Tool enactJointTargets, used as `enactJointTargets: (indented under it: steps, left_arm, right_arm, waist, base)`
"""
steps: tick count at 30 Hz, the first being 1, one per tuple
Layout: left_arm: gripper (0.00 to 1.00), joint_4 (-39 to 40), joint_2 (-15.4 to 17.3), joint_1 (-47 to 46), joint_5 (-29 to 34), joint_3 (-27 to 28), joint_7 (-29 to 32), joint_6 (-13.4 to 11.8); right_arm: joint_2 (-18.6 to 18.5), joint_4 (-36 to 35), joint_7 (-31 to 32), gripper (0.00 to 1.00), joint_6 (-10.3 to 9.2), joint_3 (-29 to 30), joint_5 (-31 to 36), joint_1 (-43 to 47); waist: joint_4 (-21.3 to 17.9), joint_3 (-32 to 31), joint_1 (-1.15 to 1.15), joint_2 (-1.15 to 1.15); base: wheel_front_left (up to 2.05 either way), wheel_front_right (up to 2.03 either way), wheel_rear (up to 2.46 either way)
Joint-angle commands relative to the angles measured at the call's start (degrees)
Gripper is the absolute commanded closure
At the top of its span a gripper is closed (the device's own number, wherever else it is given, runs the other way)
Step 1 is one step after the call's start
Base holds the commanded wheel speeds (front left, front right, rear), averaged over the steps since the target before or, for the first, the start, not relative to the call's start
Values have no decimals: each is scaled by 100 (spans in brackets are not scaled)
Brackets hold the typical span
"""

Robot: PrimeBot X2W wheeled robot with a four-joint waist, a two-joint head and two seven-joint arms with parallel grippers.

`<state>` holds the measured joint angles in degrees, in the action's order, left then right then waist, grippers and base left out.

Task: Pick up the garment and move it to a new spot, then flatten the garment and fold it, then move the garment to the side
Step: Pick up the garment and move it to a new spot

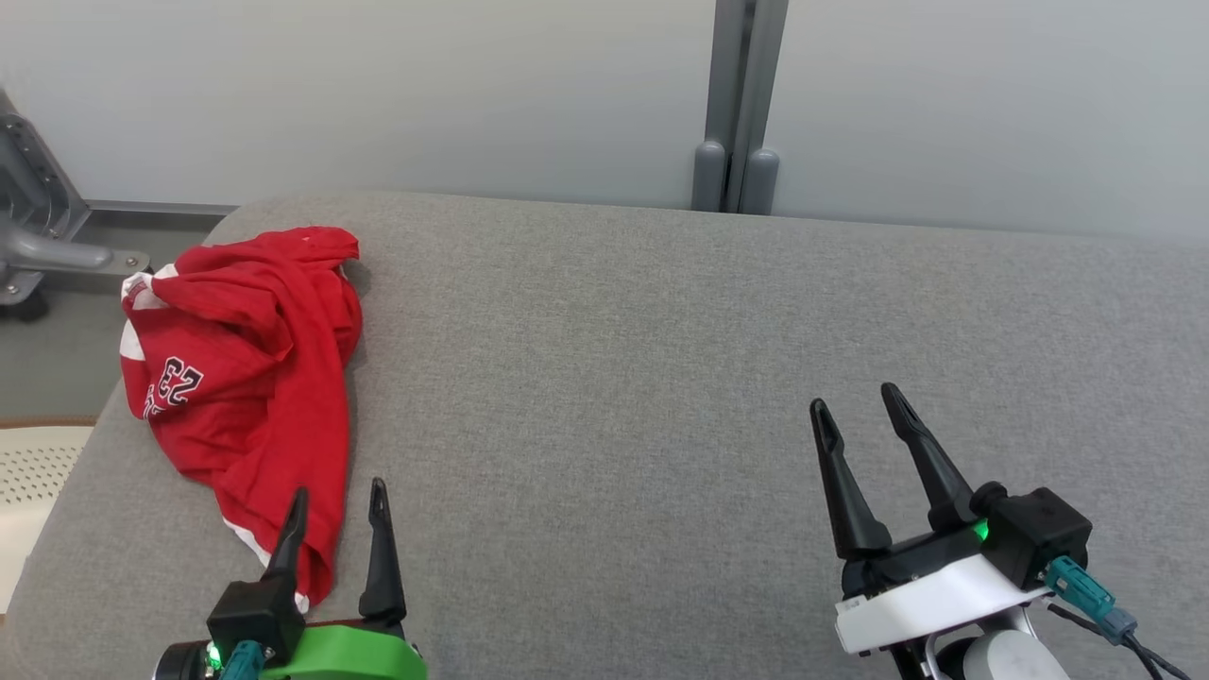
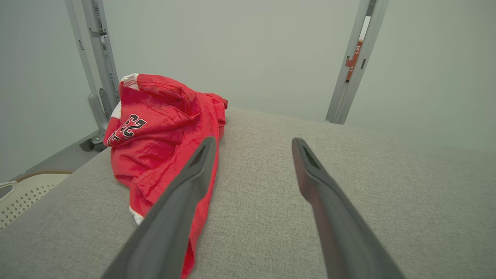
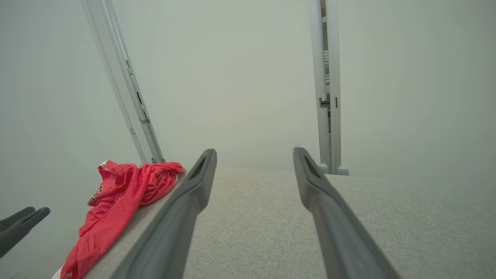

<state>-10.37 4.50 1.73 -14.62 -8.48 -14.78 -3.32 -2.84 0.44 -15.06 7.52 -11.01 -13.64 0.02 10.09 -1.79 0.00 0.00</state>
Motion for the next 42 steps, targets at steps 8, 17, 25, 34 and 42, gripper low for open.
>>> enactJointTargets:
  steps: [8,17,25,34,42]
  left_arm:
    - [0,256,-97,193,212,-106,-43,121]
    - [0,395,-134,161,344,20,-45,129]
    - [0,439,-152,-97,378,260,-46,1]
    - [0,-427,220,-1401,307,701,15,96]
    - [0,-1543,815,-3215,-201,990,1003,574]
  right_arm:
    - [-12,45,-18,0,-6,-55,-43,63]
    - [-12,91,-18,0,-6,-92,-70,95]
    - [-12,65,-18,0,-6,-102,39,-65]
    - [-23,30,-18,0,-6,-74,425,-417]
    - [-180,-23,-18,0,-6,-45,517,-748]
  waist:
    - [114,-28,0,0]
    - [116,23,0,0]
    - [202,383,0,0]
    - [354,1301,0,0]
    - [260,2070,0,0]
  base:
    - [0,0,0]
    - [0,0,0]
    - [0,0,0]
    - [0,0,0]
    - [0,0,0]
